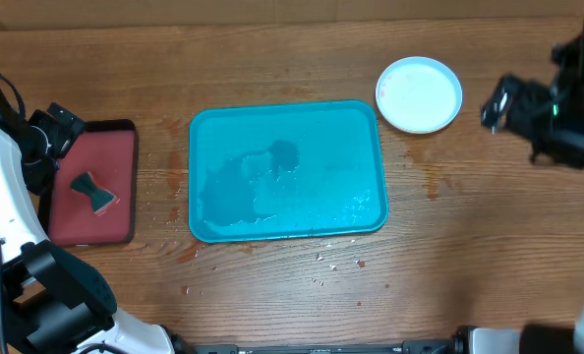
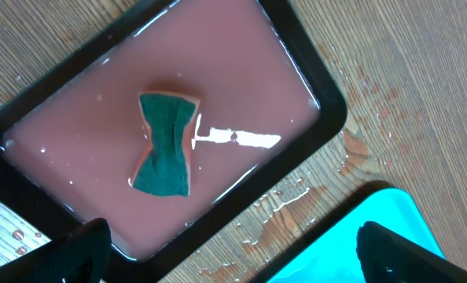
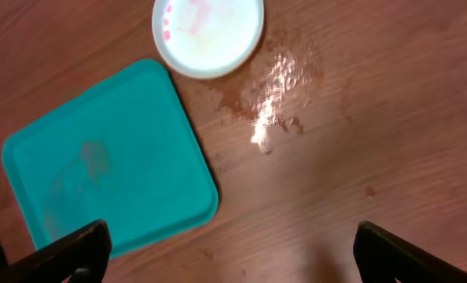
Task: Clean dirty plates on tray and stack at the side
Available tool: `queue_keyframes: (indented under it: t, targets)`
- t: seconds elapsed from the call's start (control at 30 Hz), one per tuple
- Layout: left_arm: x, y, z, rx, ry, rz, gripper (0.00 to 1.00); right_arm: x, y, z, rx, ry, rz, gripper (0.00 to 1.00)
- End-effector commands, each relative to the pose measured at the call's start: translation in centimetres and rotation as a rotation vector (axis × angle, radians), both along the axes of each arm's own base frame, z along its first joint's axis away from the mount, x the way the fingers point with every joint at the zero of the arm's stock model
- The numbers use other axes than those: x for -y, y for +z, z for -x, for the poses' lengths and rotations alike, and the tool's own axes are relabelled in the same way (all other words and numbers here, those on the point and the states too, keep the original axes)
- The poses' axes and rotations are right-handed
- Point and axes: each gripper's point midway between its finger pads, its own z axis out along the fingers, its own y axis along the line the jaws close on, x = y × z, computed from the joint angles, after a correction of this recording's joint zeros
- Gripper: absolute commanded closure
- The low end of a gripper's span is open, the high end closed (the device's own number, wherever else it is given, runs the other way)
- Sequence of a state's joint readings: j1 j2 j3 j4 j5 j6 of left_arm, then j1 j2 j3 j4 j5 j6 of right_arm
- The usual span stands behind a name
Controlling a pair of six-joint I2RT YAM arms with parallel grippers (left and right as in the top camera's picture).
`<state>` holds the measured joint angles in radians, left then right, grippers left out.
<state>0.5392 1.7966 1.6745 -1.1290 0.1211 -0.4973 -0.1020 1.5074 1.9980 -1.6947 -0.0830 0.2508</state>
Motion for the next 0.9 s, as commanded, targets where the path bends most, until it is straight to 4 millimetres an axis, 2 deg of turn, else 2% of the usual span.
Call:
queue_keyframes:
  t: [0.0,0.07,0.17,0.3,0.87]
  targets:
    - [-0.2,0.3,-0.2,0.013,-0.001,-0.002,0.0,-0.6,-0.6,3.3,-0.005,0.021,-0.002,0.0]
    - [-0.2,0.3,-0.2,0.013,-0.001,-0.002,0.0,-0.8,-1.8,6.0,-0.025,0.021,-0.004,0.0]
    - [-0.2,0.3,-0.2,0.013,-0.001,-0.002,0.0,-1.1,-3.0,8.3,-0.04,0.021,-0.006,0.0]
    - [-0.2,0.3,-0.2,0.013,-0.001,-0.002,0.0,-1.2,-3.7,10.0,-0.035,0.021,-0.005,0.0]
    - [-0.2,0.3,-0.2,0.013,-0.001,-0.002,0.0,-1.1,-4.7,9.0,-0.091,0.02,-0.011,0.0]
